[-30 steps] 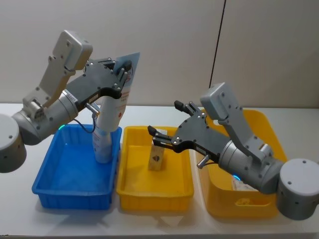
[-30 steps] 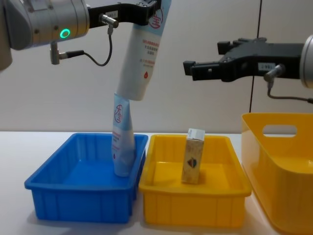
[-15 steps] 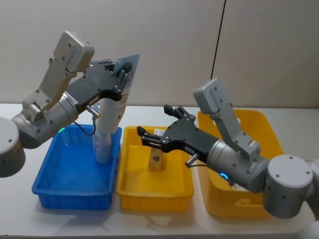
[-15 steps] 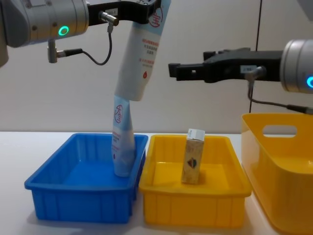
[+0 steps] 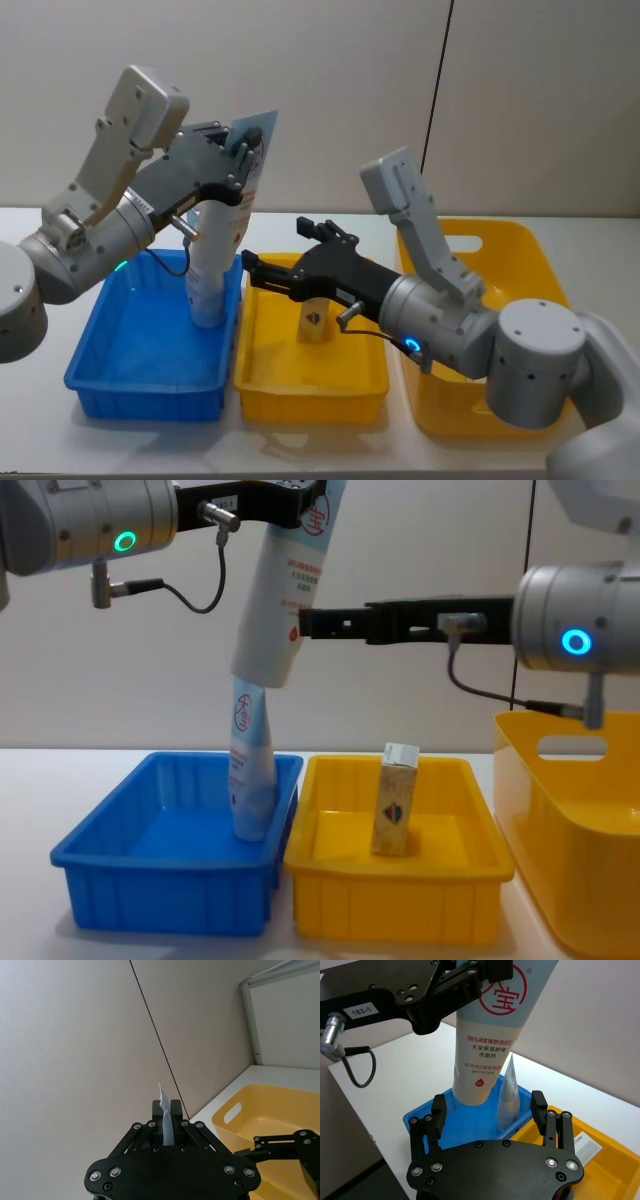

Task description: Bimanual collaborative sorting of washing and personal care products

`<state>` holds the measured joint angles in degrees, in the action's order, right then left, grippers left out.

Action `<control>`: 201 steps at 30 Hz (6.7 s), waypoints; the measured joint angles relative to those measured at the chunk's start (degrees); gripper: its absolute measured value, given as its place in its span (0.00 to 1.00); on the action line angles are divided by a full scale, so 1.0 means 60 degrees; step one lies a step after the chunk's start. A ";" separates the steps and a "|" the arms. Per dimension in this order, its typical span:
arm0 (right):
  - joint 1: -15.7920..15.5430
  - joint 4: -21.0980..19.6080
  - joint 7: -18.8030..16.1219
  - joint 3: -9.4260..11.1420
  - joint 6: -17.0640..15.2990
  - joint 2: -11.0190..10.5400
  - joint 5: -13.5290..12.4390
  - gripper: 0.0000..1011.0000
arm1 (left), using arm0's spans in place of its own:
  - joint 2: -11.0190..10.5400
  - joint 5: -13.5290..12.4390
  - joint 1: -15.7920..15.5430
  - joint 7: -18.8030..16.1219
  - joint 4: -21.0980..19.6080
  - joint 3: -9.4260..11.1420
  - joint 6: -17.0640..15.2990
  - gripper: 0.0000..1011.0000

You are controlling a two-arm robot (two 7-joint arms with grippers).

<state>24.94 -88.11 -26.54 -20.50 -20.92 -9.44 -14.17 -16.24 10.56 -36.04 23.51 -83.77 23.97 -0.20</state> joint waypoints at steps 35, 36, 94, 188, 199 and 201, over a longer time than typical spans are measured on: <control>0.0924 0.1572 0.0866 -0.0719 0.0211 0.1006 0.0101 0.99 | -0.0145 0.0099 0.0147 0.0106 -0.0185 -0.0005 -0.0094 0.08; 0.0940 0.1591 0.0874 -0.0725 0.0225 0.1016 0.0105 0.99 | -0.0150 0.0115 0.0148 0.0118 -0.0185 0.0001 -0.0094 0.08; 0.1398 0.2408 0.1222 -0.0991 0.0514 0.1339 0.0095 0.27 | -0.0238 0.0192 0.0160 0.0128 -0.0165 0.0029 -0.0122 0.08; 0.0867 0.0852 0.3363 0.1039 -0.2926 -0.1164 0.1189 0.18 | -0.0238 0.0192 0.0160 0.0130 -0.0164 0.0030 -0.0122 0.99; 0.0955 0.0898 0.3441 0.1090 -0.3401 -0.1350 0.1422 0.18 | -0.0238 0.0192 0.0160 0.0130 -0.0165 0.0030 -0.0122 0.99; 0.0983 0.0909 0.3441 0.1095 -0.3435 -0.1355 0.1441 0.18 | -0.0238 0.0192 0.0160 0.0130 -0.0164 0.0030 -0.0122 0.99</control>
<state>30.84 -82.66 -5.89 -13.93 -41.54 -17.57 -5.52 -17.67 11.71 -35.08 24.29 -84.76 24.15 -0.94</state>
